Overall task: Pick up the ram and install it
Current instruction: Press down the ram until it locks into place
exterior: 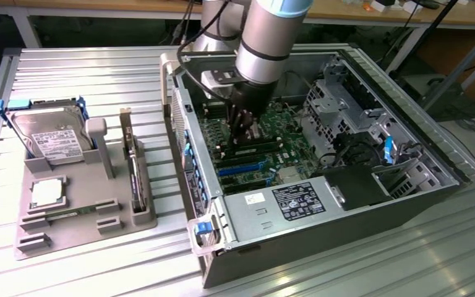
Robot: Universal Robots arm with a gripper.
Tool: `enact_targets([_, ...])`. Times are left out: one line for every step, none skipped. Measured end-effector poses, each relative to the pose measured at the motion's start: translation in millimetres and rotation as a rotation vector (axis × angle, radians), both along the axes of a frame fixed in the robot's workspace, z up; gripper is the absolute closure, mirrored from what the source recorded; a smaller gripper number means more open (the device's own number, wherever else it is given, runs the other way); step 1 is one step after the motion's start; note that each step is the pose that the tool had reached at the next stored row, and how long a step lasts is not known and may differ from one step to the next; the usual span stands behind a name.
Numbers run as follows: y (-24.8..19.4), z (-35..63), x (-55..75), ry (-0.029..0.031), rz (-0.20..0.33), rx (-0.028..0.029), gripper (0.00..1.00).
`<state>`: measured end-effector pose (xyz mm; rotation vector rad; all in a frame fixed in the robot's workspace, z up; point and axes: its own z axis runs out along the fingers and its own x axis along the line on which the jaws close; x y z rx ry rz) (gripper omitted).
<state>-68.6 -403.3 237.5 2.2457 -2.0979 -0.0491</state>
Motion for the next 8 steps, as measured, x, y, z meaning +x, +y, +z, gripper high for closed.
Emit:
enact_targets([0.0, 0.0, 4.7, 0.0002, 0.0, 0.0006, 0.9])
enact_targets([-0.1, 0.0, 10.7, 0.0002, 0.0, 0.0006, 0.9])
enact_targets([-0.1, 0.0, 15.0, 0.0002, 0.001, 0.0005, 0.9])
enact_targets([0.0, -0.1, 23.4, 0.0002, 0.0, 0.0005, 0.9])
enact_targets([-0.1, -0.1, 32.7, -0.0004, 0.0, 0.0011, 0.9])
enact_targets([-0.1, -0.1, 42.3, -0.0006, 0.0, 0.0015, 0.9])
enact_targets([-0.1, -0.3, 50.7, -0.0007, 0.0, 0.0018, 0.9])
enact_targets([-0.1, -0.3, 59.0, -0.0006, 0.0, 0.0019, 0.9])
